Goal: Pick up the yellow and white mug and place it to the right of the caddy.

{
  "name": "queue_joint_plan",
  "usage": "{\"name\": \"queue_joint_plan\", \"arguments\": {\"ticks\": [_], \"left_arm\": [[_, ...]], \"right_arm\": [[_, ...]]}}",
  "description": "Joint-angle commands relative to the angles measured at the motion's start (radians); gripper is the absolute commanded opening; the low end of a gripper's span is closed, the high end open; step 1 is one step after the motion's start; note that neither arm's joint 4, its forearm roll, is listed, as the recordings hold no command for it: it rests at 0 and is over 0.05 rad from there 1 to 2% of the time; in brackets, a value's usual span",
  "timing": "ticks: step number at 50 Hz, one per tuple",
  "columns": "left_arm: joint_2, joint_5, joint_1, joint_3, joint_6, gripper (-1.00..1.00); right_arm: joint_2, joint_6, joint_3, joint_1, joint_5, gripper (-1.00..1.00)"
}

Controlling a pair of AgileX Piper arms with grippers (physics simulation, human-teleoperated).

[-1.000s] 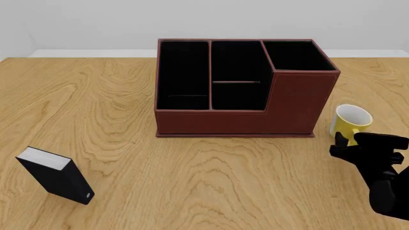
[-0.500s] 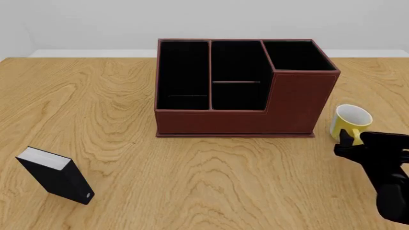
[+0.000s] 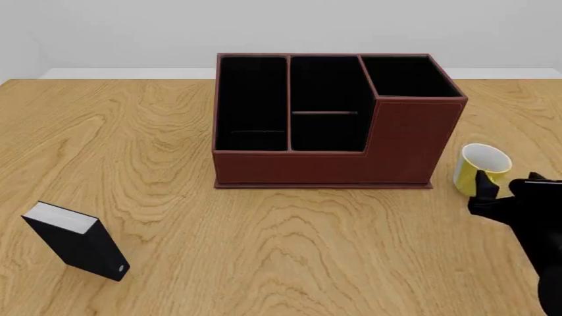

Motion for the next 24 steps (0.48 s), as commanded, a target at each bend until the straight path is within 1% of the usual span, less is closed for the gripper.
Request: {"name": "queue_joint_plan", "arguments": {"ticks": [1,7,9,11,16,19,20,24], "left_arm": [[0.000,-0.003,-0.005,0.006,0.002,1.00],[0.000,-0.002,-0.007,0.005,0.002,1.00],[0.000,-0.003,-0.009,0.005,0.004,1.00],[0.000,-0.003,-0.009,0.006,0.001,1.00],[0.000,-0.002,-0.009,0.004,0.001,1.00],[0.000,-0.001,-0.008,0.003,0.001,1.00],[0.000,0.001,-0.009,0.001,-0.001,1.00],[0.000,0.003,-0.009,-0.002,-0.001,1.00]], "right_arm": [[-0.213,-0.018,0.028,0.008,0.140,1.00],[-0.324,-0.025,0.028,0.022,0.242,1.00],[-0.382,-0.032,0.030,0.030,0.288,1.00],[-0.407,-0.037,0.030,0.030,0.307,1.00],[-0.498,-0.040,0.023,0.042,0.394,1.00],[-0.574,-0.044,0.016,0.050,0.464,1.00],[-0.618,-0.047,0.013,0.054,0.503,1.00],[-0.704,-0.052,0.005,0.065,0.580,1.00]]}}
